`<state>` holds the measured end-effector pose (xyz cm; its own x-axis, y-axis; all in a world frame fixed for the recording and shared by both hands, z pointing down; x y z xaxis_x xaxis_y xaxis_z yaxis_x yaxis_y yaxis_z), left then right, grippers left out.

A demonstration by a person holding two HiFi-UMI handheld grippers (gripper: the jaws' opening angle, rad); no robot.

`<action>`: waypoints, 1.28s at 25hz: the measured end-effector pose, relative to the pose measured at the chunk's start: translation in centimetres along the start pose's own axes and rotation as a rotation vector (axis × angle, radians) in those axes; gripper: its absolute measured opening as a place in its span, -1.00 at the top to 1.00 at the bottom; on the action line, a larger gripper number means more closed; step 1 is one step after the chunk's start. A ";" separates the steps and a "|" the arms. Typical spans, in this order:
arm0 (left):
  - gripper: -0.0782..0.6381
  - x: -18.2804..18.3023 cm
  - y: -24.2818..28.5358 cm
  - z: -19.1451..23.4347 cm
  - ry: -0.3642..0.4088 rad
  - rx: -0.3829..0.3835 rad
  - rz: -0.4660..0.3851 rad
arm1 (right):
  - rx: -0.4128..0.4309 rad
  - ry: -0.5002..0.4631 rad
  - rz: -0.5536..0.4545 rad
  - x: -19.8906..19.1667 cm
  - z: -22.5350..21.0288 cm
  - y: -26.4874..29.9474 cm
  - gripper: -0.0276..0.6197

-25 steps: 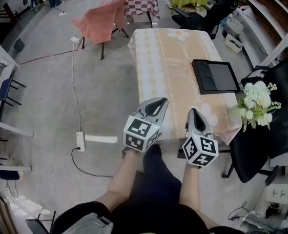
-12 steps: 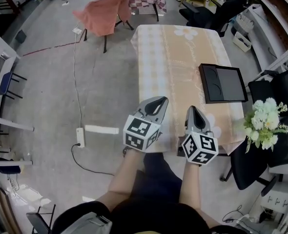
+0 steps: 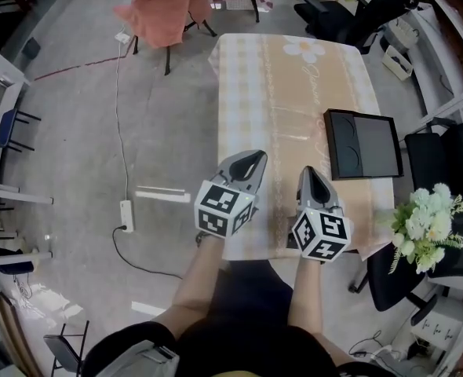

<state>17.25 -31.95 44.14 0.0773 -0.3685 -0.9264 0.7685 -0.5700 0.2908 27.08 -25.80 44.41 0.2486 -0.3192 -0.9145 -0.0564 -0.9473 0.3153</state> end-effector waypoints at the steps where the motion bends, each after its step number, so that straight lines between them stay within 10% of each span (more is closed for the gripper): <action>1: 0.74 0.1 0.5 0.1 -0.002 0.000 0.003 | 0.000 0.004 0.004 0.1 -0.3 0.4 0.90; 19: 0.74 -0.4 7.8 5.0 -0.045 0.075 0.068 | 0.063 -0.139 0.211 -1.2 -4.4 8.2 0.90; 32: 0.74 -1.5 7.9 9.9 -0.101 0.180 0.097 | 0.280 -0.470 0.523 -4.3 -2.9 12.5 0.70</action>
<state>16.94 -43.14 50.17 0.0743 -0.4946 -0.8659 0.6337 -0.6470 0.4239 28.11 -36.20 53.01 -0.3131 -0.6472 -0.6951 -0.3125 -0.6210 0.7189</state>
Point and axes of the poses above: the fingertips, and each gripper's own axes: y forward along the fingers, z to its left, x out of its top, the point moved 1 cm from there along -y, backward along the fingers, and after that the axes turned 6 degrees about x, right-handed, at the moved point
